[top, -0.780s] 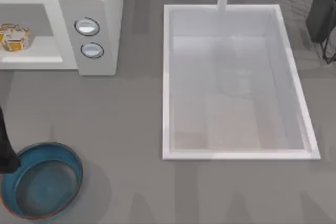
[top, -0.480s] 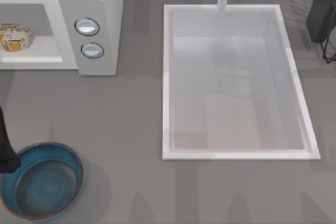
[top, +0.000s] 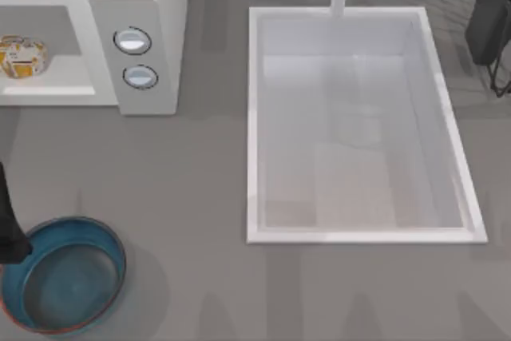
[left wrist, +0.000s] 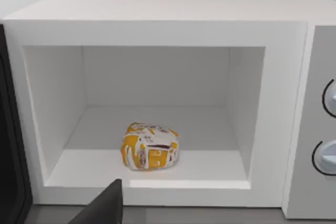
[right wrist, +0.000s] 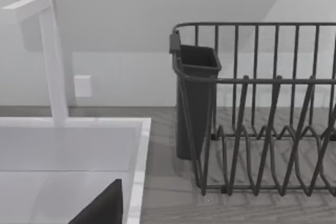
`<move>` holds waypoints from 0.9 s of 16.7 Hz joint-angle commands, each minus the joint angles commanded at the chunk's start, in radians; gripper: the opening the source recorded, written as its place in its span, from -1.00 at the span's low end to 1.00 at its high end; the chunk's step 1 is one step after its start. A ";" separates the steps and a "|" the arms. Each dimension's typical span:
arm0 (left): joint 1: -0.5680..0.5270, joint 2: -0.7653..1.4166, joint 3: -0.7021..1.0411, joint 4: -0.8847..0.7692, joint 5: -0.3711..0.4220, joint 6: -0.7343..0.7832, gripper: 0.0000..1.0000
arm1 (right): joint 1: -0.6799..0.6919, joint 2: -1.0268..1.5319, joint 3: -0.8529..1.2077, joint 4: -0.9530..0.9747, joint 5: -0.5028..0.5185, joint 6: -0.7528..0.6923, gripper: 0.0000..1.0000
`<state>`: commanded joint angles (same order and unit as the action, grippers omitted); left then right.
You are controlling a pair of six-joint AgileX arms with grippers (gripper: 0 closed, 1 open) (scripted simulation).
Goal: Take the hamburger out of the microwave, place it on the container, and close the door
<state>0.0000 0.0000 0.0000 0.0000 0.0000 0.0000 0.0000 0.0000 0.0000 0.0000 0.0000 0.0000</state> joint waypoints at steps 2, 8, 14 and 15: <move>0.000 0.000 0.000 0.000 0.000 0.000 1.00 | 0.000 0.000 0.000 0.000 0.000 0.000 1.00; 0.000 0.000 0.000 0.000 0.000 0.000 1.00 | 0.000 0.000 0.000 0.000 0.000 0.000 1.00; 0.004 0.061 0.031 0.034 0.005 0.002 1.00 | 0.000 0.000 0.000 0.000 0.000 0.000 1.00; 0.007 0.102 0.051 0.056 0.008 0.003 1.00 | 0.000 0.000 0.000 0.000 0.000 0.000 1.00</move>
<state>0.0067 0.1021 0.0510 0.0563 0.0085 0.0033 0.0000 0.0000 0.0000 0.0000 0.0000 0.0000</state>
